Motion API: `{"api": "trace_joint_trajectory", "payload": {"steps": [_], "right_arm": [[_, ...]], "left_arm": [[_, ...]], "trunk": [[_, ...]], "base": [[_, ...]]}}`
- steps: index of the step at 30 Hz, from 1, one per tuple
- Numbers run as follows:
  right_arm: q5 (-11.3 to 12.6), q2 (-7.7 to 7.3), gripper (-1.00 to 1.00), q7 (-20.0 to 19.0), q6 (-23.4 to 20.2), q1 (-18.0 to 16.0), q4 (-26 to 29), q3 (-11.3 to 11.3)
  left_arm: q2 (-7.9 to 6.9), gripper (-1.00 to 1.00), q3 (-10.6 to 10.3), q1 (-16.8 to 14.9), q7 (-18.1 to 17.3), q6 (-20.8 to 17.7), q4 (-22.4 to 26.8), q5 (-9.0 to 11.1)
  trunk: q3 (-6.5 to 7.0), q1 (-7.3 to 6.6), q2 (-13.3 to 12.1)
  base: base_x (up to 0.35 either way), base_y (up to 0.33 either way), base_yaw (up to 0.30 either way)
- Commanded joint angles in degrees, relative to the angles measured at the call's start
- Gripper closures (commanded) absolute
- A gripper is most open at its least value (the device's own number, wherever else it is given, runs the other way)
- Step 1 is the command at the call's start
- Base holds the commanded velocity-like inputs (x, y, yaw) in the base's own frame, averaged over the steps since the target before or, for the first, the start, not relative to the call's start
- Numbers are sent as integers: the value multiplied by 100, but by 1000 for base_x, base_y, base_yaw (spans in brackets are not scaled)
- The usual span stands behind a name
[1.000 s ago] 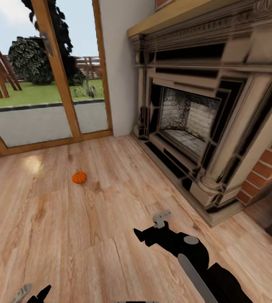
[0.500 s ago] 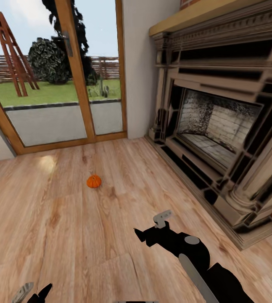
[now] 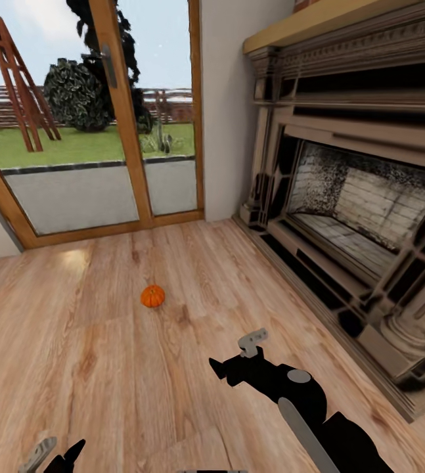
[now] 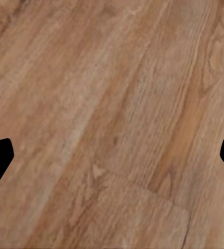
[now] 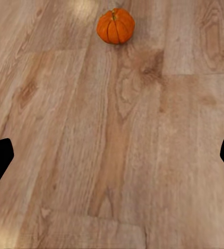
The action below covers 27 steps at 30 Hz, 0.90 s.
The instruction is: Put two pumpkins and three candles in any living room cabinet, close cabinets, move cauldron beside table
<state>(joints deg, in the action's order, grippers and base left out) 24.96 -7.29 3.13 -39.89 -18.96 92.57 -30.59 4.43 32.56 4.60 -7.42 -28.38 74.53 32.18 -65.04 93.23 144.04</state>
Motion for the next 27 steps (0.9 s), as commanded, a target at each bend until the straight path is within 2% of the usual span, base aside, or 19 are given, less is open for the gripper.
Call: {"api": "trace_joint_trajectory", "payload": {"steps": [1,6,8,11,26,27], "right_arm": [[35,0,-100,34,-20,-5,6,-9],[35,-34,-100,29,-25,-21,6,15],[38,-65,-100,-6,-51,-45,6,285],[43,-64,-100,-89,-97,-43,6,527],[36,-50,-100,-111,-22,-11,6,578],[35,-32,-100,-103,-21,-4,6,573]], "left_arm": [[5,-100,15,-2,-19,-41,12,25],[5,-100,14,-3,-22,-44,22,25],[5,-100,17,-3,-18,-39,-5,25],[1,-100,35,-3,-18,-37,-3,25],[-3,-100,56,-3,-6,-36,-50,8],[-34,-100,56,-152,-13,-40,-161,12]], "trunk": [[-4,2,2],[-4,2,2],[-4,2,2],[-4,2,2],[-4,2,2],[-4,2,2]], "base": [[287,155,0],[305,105,0],[328,26,0],[334,9,0],[337,0,0],[337,0,0]]}}
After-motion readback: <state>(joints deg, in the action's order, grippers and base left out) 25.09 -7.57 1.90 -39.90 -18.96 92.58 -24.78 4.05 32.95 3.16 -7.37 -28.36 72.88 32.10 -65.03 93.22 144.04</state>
